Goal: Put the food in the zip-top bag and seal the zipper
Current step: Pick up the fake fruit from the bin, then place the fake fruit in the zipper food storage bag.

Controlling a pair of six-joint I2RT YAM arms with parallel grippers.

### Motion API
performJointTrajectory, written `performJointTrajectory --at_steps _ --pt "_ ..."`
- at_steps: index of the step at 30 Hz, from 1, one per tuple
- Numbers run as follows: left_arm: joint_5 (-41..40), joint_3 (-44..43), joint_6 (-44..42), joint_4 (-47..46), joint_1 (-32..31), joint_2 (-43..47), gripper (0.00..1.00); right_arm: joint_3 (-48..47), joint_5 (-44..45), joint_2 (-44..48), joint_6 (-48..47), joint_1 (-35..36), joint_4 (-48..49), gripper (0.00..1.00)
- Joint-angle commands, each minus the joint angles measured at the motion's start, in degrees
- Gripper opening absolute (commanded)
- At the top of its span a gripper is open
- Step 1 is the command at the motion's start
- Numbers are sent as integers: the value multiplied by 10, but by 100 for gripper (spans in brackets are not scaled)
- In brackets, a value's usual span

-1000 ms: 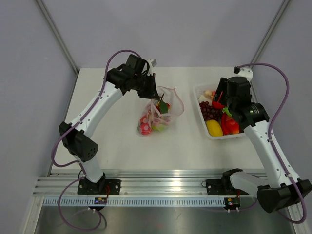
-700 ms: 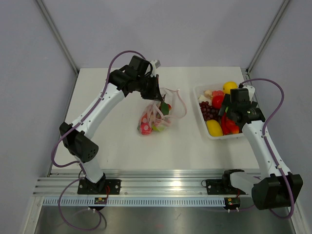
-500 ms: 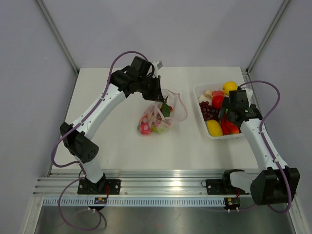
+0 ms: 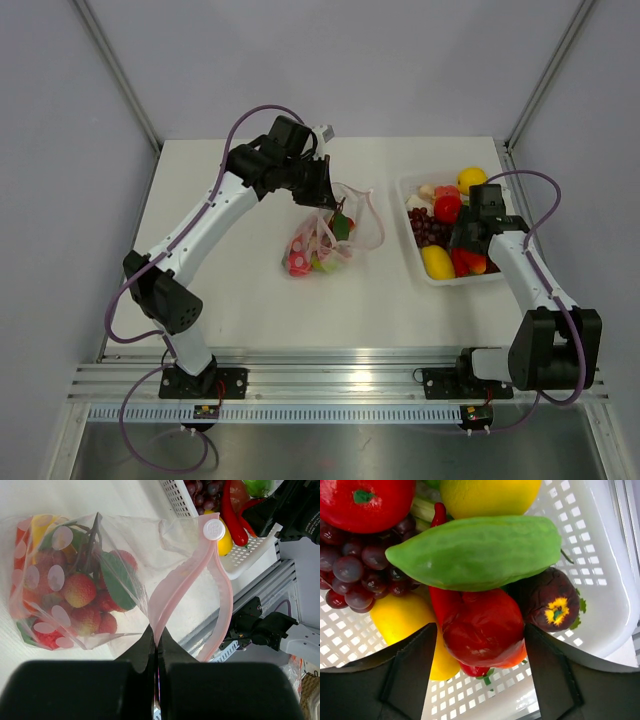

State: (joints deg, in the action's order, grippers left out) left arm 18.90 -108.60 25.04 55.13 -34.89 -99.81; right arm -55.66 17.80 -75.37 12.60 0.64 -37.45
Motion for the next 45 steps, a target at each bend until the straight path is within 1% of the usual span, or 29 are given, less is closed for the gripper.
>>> performJointTrajectory --at_steps 1,4,5,7,9,10,16,22,28,29,32,36,37,39,40,45 --pt "15 -4 -3 -35 -3 11 0 -9 -25 0 -4 -1 17 75" --pt "16 -4 -2 -35 -4 12 0 -11 -27 -4 -3 -1 13 67" --pt "17 -3 -2 -36 -4 12 0 -11 -27 -5 -3 -1 12 61" --pt "17 -3 -3 -35 -4 13 0 -12 -28 -4 -2 -1 11 53" --pt "16 -1 -3 -35 -4 14 0 -15 -32 3 -1 -1 5 46" --pt "16 -1 -3 -36 -4 15 0 -18 -36 16 1 -2 1 44" --pt "19 -2 1 -42 -5 12 0 -62 -80 85 6 -1 -31 43" --pt "27 -17 12 -50 -17 -10 0 -130 -144 113 15 -1 -61 43" --pt "36 -47 14 -46 -24 -36 0 -207 -245 128 40 -2 -68 41" --pt "36 -49 14 -46 -24 -38 0 -215 -278 129 46 -2 -64 41" --pt "39 -56 17 -47 -24 -43 0 -240 -319 128 71 14 -49 41" --pt "38 -63 19 -45 -24 -45 0 -262 -303 122 94 89 -31 41" --pt "38 -65 19 -42 -24 -45 0 -268 -294 114 102 132 -26 41" --pt "36 -67 19 -40 -24 -45 0 -273 -273 103 109 168 -13 42" --pt "35 -68 18 -38 -24 -44 0 -274 -269 91 116 199 -9 42" --pt "27 -67 14 -31 -24 -37 0 -270 -248 51 125 261 22 42"
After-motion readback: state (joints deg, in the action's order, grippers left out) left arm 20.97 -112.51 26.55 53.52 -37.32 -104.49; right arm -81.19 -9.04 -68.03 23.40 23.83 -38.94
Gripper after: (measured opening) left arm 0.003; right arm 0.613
